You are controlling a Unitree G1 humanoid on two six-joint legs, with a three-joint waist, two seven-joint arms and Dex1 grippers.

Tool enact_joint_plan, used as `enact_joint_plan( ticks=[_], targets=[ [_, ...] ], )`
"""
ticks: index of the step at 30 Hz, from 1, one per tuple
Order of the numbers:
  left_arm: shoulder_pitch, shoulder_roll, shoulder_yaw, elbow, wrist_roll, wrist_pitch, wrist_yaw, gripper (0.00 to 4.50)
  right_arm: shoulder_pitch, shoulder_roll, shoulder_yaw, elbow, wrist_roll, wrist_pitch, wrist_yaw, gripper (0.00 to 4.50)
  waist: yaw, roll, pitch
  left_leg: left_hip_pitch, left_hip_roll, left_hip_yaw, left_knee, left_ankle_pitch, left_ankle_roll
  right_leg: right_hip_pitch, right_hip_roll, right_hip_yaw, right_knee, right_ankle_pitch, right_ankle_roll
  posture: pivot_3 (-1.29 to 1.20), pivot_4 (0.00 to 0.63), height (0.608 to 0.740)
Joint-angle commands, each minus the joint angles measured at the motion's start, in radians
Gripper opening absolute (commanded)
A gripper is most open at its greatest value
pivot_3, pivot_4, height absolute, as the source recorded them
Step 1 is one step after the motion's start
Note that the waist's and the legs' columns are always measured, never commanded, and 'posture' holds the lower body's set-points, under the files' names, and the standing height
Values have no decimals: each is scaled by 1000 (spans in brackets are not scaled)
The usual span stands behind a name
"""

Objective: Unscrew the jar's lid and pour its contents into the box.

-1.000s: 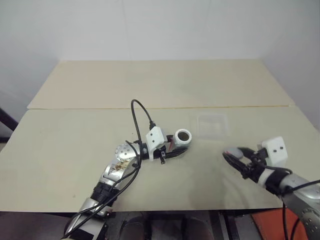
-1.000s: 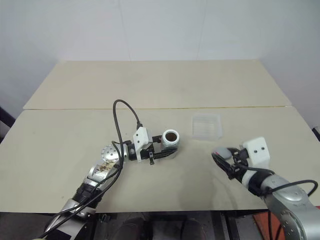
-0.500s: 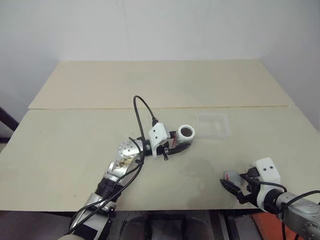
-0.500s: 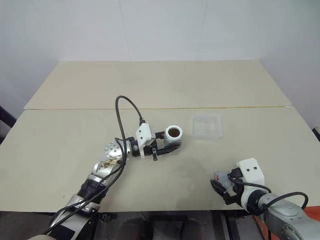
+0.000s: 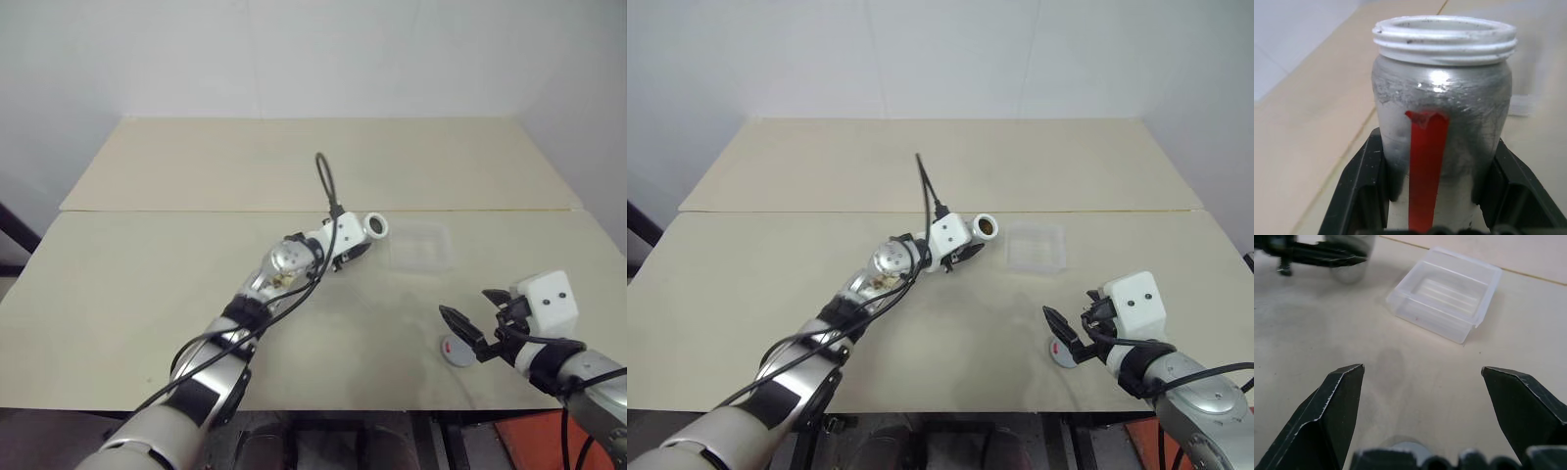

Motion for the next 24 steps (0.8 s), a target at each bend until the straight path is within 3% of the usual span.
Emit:
enact_joint_plan(
  ticks=[1,4,8,13,18,24],
  targets=[
    [-173,-52,-38,178,107,-29,181,1944,-7,28,-29,-57,-1,-45,-21,4468,1,-1,0,0,0,0,0,0,0,0,0,0,0,0,0,0,150,740],
    [-294,-77,-164,284,285,-140,399,1944,0,43,-28,-69,-10,-48,-31,4468,4,-1,1,-2,0,0,-1,0,0,-1,0,0,1,0,0,0,150,740],
    [-433,-83,-459,386,626,-172,730,1944,15,60,-35,-94,-15,-49,-48,4468,11,-1,1,-6,-4,0,-2,2,-4,-4,0,-1,-1,-1,2,0,150,740],
    [-516,-120,-694,466,877,-100,930,1944,42,75,-58,-132,-14,-47,-65,4468,13,-1,1,-15,-5,1,-2,3,-5,-14,-1,0,0,-1,3,0,150,740],
    [-534,-151,-760,494,958,-57,1025,1944,76,83,-61,-159,-9,-64,-87,4468,14,-2,1,-16,-4,1,-1,3,-6,-15,-1,-1,0,-1,3,0,150,740],
    [-543,-157,-734,504,949,-43,1028,1944,113,86,-52,-159,6,-102,-109,4468,13,-2,1,-16,-2,1,-1,3,-5,-15,-1,0,1,-1,3,0,150,740]
  ],
)
